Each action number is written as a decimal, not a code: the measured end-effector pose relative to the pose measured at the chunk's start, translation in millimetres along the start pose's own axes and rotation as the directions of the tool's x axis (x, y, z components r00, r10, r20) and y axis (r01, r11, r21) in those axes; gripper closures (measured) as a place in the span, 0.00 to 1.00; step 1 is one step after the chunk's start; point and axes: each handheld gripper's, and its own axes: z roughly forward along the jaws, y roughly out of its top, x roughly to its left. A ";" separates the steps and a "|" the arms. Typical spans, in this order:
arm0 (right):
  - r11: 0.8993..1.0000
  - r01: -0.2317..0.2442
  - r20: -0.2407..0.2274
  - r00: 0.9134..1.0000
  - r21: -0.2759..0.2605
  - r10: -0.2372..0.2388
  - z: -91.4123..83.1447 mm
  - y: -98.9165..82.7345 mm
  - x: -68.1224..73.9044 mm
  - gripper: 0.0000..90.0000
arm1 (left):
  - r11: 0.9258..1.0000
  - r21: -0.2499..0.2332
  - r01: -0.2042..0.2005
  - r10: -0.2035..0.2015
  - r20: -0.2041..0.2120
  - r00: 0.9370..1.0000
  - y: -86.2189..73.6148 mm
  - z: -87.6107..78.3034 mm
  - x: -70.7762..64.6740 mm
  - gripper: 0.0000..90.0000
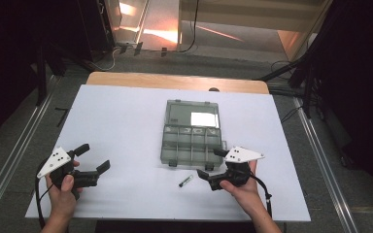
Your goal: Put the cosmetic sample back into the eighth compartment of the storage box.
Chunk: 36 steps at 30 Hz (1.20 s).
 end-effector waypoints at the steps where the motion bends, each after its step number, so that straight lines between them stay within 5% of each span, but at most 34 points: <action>1: 1.000 0.000 0.000 1.000 0.000 0.000 0.0 0.0 0.0 0.06 | 1.000 0.000 0.000 0.000 0.000 1.000 0.0 0.0 0.0 0.00; 29: 0.989 0.099 -0.116 0.990 0.111 -0.085 20.1 3.5 22.9 0.00 | 0.999 0.024 -0.036 0.037 -0.020 0.999 -12.2 -0.5 -2.9 0.00; 36: 0.975 0.171 -0.137 0.979 0.141 -0.152 23.9 1.2 32.8 0.16 | 0.999 0.019 -0.027 0.027 -0.012 1.000 -12.7 -0.7 -1.6 0.00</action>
